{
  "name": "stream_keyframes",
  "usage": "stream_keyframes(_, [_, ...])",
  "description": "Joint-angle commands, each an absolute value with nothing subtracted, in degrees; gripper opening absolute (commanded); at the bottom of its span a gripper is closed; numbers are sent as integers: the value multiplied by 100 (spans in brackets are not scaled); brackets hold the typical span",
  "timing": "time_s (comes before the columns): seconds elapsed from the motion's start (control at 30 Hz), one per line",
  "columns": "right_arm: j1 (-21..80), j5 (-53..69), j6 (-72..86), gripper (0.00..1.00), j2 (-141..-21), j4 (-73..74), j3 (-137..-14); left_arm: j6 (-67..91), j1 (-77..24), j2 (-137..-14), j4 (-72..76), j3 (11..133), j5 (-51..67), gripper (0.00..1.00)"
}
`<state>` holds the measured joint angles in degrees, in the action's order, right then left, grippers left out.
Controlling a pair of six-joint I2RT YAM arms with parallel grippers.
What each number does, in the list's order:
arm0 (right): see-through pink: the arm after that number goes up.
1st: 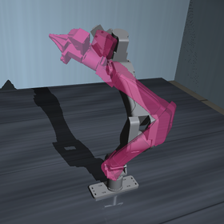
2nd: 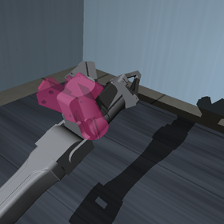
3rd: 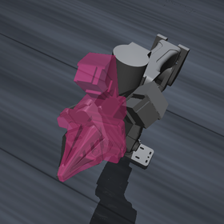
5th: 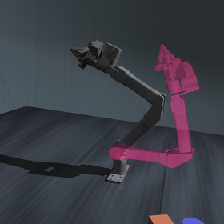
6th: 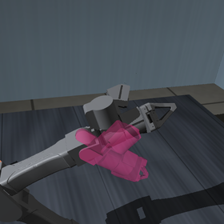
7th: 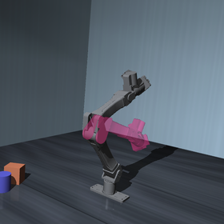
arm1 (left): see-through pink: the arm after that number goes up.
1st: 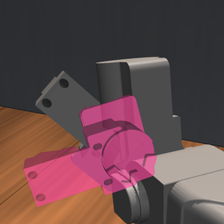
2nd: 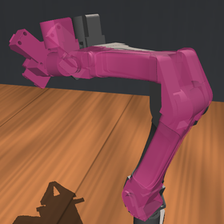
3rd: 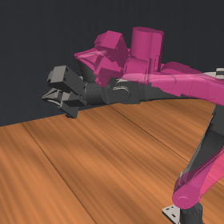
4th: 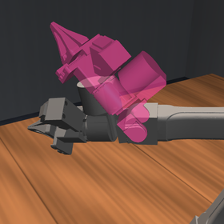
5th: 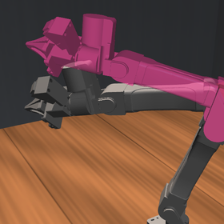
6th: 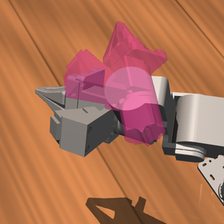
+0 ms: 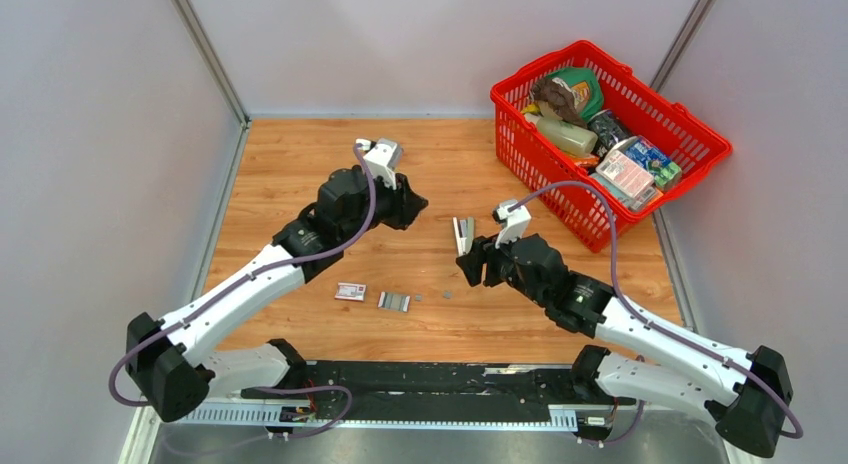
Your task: Unload the staples from the stapler
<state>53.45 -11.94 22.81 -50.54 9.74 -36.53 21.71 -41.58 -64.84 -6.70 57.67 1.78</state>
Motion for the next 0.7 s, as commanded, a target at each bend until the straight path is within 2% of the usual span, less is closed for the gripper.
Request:
stream_keyframes(0.0, [5361, -1941, 2215, 66, -5229, 1625, -4192, 2364, -4157, -6872, -651, 5686, 413, 39])
stream_keyframes(0.07, [5353, -2170, 2259, 72, -5387, 1766, -4332, 2408, -4149, -7013, -572, 5625, 387, 45])
stream_keyframes(0.17, [5178, -2294, 2329, 78, -5747, 1802, -4508, 2478, -4149, -7207, -545, 5599, 334, 48])
stream_keyframes(0.37, [4571, -1846, 2540, 85, -6994, 1766, -5052, 2716, -4149, -7295, -510, 5318, 98, 49])
stream_keyframes(0.67, [4421, -2038, 2487, 100, -9077, 1898, -6379, 2918, -4148, -6601, -914, 4790, -413, 49])
